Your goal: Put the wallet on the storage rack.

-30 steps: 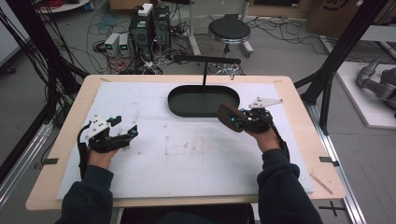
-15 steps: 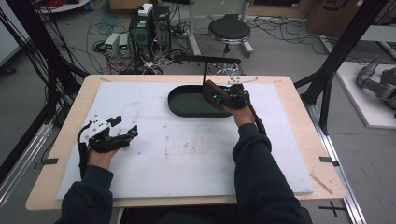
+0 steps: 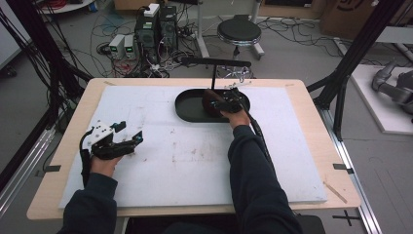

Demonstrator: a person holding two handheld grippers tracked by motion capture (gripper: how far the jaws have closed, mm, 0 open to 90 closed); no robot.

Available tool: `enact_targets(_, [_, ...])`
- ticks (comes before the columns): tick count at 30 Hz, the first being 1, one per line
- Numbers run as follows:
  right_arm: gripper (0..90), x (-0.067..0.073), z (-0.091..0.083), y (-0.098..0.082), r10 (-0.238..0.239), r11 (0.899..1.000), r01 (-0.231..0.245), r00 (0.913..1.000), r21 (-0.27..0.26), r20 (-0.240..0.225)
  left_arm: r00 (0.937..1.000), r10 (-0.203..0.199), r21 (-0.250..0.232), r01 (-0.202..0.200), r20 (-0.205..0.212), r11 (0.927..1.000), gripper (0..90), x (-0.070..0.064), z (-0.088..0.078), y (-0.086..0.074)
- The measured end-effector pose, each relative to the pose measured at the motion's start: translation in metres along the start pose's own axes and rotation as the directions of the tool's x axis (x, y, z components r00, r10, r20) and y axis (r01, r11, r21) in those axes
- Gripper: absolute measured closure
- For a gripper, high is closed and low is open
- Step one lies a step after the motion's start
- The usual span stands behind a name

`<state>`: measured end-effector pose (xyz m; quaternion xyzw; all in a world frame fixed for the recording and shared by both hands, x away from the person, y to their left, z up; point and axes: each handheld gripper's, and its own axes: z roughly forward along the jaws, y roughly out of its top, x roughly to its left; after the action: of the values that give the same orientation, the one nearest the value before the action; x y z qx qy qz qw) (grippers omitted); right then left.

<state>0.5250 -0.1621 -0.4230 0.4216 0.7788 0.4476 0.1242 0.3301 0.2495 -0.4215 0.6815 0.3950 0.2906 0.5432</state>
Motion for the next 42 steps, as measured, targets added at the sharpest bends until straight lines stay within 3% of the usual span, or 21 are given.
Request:
enact_targets(2, [44.4,-0.001,-0.003,0.001,0.008,1.000,-0.006,0.9982,-0.023,0.060,1.0000,-0.003,0.001,0.003,-0.002,1.0000,22.9,0.000,0.000,0.000])
enact_targets(5, [38.1,-0.005,-0.013,0.004,-0.010,0.999,0.014,0.9926,-0.036,0.121,1.0000,0.000,0.000,0.000,0.001,1.0000,22.8,0.000,0.000,0.000])
enact_targets(7, [37.5,-0.007,-0.022,0.005,-0.027,0.999,0.032,0.9844,-0.026,0.174,1.0000,0.000,0.001,0.000,0.000,1.0000,22.8,-0.001,0.000,0.000])
enact_targets(10, [35.0,-0.009,-0.033,0.005,-0.042,0.999,0.042,0.9796,0.007,0.197,1.0000,0.000,0.001,0.000,-0.002,1.0000,22.9,0.000,0.000,0.000])
enact_targets(17, [29.9,-0.010,-0.073,0.008,-0.080,0.997,0.082,0.9858,-0.005,0.147,1.0000,-0.004,0.002,0.004,-0.002,1.0000,22.9,0.000,0.000,0.000])
enact_targets(20, [25.1,-0.006,-0.099,0.000,-0.150,0.987,0.158,0.9770,-0.040,0.152,0.9993,-0.028,-0.001,0.028,0.025,0.9996,22.8,0.001,0.001,0.001])
enact_targets(22, [21.1,-0.004,-0.113,-0.004,-0.144,0.989,0.149,0.9777,-0.022,0.153,0.9993,-0.028,-0.011,0.028,0.024,0.9995,20.2,0.001,0.002,0.002])
enact_targets(24, [21.0,-0.002,-0.131,-0.014,-0.169,0.982,0.180,0.9728,-0.061,0.158,0.9992,-0.026,-0.023,0.026,0.031,0.9994,19.4,0.000,0.002,0.003])
enact_targets(26, [20.7,0.000,-0.148,-0.021,-0.166,0.984,0.173,0.9725,-0.031,0.164,0.9990,-0.023,-0.019,0.024,0.037,0.9995,19.3,-0.001,0.003,0.003])
enact_targets(27, [20.7,0.001,-0.155,-0.027,-0.169,0.983,0.179,0.9720,-0.046,0.163,0.9989,-0.024,-0.019,0.025,0.040,0.9995,19.3,-0.001,0.004,0.003])
enact_targets(29, [20.6,0.005,-0.168,-0.039,-0.194,0.976,0.209,0.9641,-0.064,0.181,0.9988,-0.025,-0.019,0.026,0.041,0.9995,19.3,-0.001,0.004,0.004])
enact_targets(38, [20.6,0.005,-0.196,-0.097,-0.172,0.980,0.189,0.9598,-0.060,0.222,0.9992,-0.022,-0.022,0.022,0.033,0.9995,19.3,-0.001,0.007,0.005])
enact_targets(42, [20.6,0.000,-0.201,-0.111,-0.145,0.982,0.169,0.9633,-0.089,0.226,0.9995,-0.013,-0.023,0.013,0.031,0.9996,19.3,-0.002,0.006,0.006])
